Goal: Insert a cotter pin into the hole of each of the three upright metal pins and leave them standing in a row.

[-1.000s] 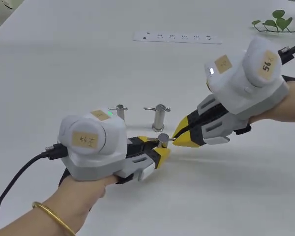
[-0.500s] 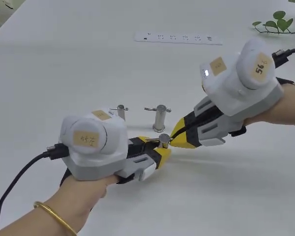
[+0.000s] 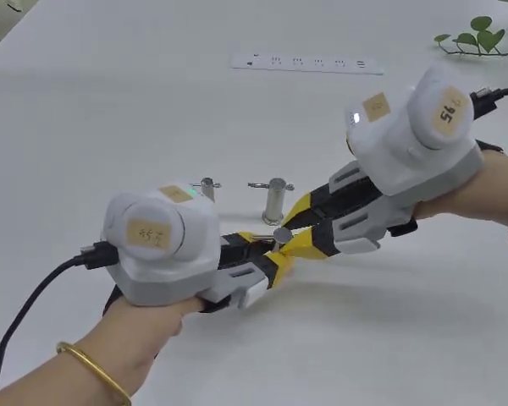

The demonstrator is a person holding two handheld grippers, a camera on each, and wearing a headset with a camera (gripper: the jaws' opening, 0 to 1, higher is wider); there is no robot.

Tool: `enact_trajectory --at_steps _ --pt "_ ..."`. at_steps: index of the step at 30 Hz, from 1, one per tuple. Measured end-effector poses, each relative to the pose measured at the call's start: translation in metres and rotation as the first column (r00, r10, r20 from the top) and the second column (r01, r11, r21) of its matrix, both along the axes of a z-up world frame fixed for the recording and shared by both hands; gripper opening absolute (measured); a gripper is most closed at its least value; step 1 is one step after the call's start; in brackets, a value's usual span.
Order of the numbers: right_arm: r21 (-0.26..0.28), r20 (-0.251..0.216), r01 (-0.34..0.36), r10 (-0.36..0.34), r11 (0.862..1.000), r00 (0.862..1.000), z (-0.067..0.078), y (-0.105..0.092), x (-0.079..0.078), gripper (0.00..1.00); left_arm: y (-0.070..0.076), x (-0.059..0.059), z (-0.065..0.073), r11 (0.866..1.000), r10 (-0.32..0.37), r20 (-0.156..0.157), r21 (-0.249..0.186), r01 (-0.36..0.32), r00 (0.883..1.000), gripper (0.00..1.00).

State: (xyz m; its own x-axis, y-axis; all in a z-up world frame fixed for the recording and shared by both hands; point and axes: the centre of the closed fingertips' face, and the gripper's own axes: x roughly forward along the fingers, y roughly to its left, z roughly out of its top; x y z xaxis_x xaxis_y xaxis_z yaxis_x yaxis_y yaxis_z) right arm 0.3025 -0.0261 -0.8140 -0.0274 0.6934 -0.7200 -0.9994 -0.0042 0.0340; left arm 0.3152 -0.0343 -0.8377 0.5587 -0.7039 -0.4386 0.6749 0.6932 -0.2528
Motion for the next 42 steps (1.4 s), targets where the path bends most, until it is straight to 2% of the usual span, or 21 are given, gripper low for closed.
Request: enact_trajectory --at_steps 9,17,19,20,25,36,38,42 --pt "0.042 -0.018 0.021 -0.020 0.999 1.000 -0.0029 0.0026 -0.0010 0.17 0.0015 -0.0022 -0.0032 1.000 -0.007 -0.010 0.016 0.007 1.000 0.13" --pt "0.070 -0.006 0.013 -0.013 0.997 1.000 -0.0039 0.0072 -0.0023 0.17 0.0032 -0.0056 -0.0037 0.999 -0.025 -0.005 0.037 0.025 1.000 0.14" --pt "0.067 0.000 0.003 -0.003 0.998 1.000 -0.0058 0.0075 -0.0034 0.16 0.0037 -0.0060 -0.0039 0.999 -0.027 -0.006 0.040 0.027 1.000 0.15" --pt "0.070 0.018 -0.009 0.008 0.998 1.000 -0.0057 0.0083 -0.0031 0.15 0.0041 -0.0063 -0.0035 0.999 -0.028 -0.004 0.042 0.028 1.000 0.15" --pt "0.076 0.029 -0.011 0.009 0.997 1.000 -0.0046 0.0084 -0.0026 0.14 0.0049 -0.0064 -0.0019 0.998 -0.032 -0.003 0.047 0.032 0.999 0.17" --pt "0.080 0.023 -0.005 0.003 0.997 1.000 -0.0042 0.0068 0.0007 0.13 0.0066 -0.0076 0.0007 0.998 -0.027 -0.008 0.050 0.028 1.000 0.20" --pt "0.077 0.020 0.003 -0.004 0.997 1.000 -0.0045 0.0058 0.0019 0.13 0.0065 -0.0080 0.0026 0.999 -0.024 -0.011 0.031 0.024 1.000 0.20" --pt "0.072 0.024 0.005 -0.007 0.997 1.000 -0.0031 0.0024 0.0043 0.13 0.0087 -0.0086 0.0032 0.999 -0.028 -0.006 0.041 0.028 1.000 0.22"
